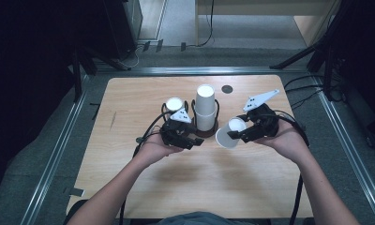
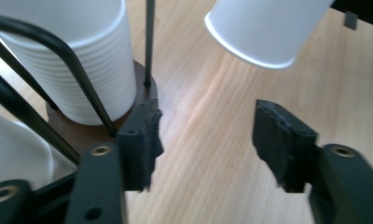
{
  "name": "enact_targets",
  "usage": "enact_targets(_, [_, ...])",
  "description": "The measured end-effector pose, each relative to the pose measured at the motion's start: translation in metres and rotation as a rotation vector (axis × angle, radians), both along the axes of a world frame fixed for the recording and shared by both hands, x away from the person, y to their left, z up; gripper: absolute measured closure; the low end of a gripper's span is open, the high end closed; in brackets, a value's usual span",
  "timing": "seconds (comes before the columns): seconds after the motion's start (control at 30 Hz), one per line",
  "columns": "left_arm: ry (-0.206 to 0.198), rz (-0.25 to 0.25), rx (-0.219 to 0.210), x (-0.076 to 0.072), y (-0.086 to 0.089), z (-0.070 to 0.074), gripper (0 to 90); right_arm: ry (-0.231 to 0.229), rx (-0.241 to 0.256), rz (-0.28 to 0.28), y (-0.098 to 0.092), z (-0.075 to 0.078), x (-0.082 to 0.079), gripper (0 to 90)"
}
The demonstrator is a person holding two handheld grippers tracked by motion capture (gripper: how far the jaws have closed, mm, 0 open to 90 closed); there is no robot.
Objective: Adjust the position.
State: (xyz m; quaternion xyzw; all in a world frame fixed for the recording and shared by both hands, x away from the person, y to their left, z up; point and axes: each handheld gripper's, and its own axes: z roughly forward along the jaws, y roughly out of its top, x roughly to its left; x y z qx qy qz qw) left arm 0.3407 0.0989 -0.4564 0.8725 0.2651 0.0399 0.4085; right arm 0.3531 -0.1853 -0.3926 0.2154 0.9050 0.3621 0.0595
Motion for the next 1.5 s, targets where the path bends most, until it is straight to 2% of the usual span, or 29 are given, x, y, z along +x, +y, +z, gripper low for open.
enact_targets(0.07, [0.008, -0.009, -0.005, -0.004, 0.005, -0.001, 44.1, 0.007, 0.006, 0.014, 0.003, -0.006, -0.001, 33.7])
enact_targets(0.13, [-0.004, -0.014, -0.001, -0.006, 0.009, -0.002, 43.0, 0.009, 0.013, 0.025, 0.004, -0.011, -0.002, 33.7])
enact_targets(0.3, [0.0, -0.016, 0.002, -0.008, 0.018, -0.005, 42.8, 0.016, 0.019, 0.032, 0.007, -0.02, -0.002, 33.7])
enact_targets(0.5, [-0.023, -0.014, -0.003, -0.013, 0.032, -0.01, 41.7, 0.028, 0.041, 0.056, 0.011, -0.035, -0.002, 33.7])
enact_targets(0.57, [-0.018, -0.007, -0.014, -0.013, 0.034, -0.011, 42.4, 0.04, 0.057, 0.054, 0.014, -0.041, -0.001, 33.8])
enact_targets(0.6, [0.001, -0.007, -0.022, -0.011, 0.034, -0.014, 42.8, 0.043, 0.061, 0.056, 0.015, -0.042, -0.001, 33.8])
enact_targets(0.7, [0.008, -0.018, -0.015, -0.01, 0.034, -0.017, 43.2, 0.044, 0.072, 0.057, 0.018, -0.046, -0.001, 33.8])
enact_targets(0.8, [-0.006, -0.055, 0.0, -0.01, 0.032, -0.024, 43.2, 0.053, 0.082, 0.066, 0.023, -0.05, -0.002, 33.8])
enact_targets(0.9, [0.001, -0.077, -0.006, -0.008, 0.03, -0.027, 42.5, 0.061, 0.09, 0.072, 0.026, -0.053, -0.003, 33.8])
enact_targets(1.07, [0.008, -0.099, -0.01, -0.007, 0.028, -0.027, 35.7, 0.068, 0.086, 0.087, 0.029, -0.058, -0.002, 33.8])
enact_targets(1.2, [0.015, -0.107, -0.017, -0.006, 0.027, -0.025, 25.7, 0.074, 0.088, 0.093, 0.032, -0.06, -0.002, 33.8])
enact_targets(1.23, [0.027, -0.119, -0.027, -0.006, 0.027, -0.025, 25.7, 0.074, 0.088, 0.093, 0.032, -0.06, -0.002, 33.8])
enact_targets(1.3, [0.053, -0.143, -0.035, -0.005, 0.025, -0.025, 14.9, 0.073, 0.097, 0.1, 0.035, -0.059, -0.002, 33.8])
enact_targets(1.33, [0.053, -0.143, -0.035, -0.005, 0.025, -0.025, 12.1, 0.073, 0.101, 0.101, 0.036, -0.059, -0.002, 33.8])
enact_targets(1.5, [0.061, -0.158, -0.021, -0.004, 0.021, -0.029, 9.9, 0.078, 0.126, 0.111, 0.041, -0.056, -0.003, 33.8])
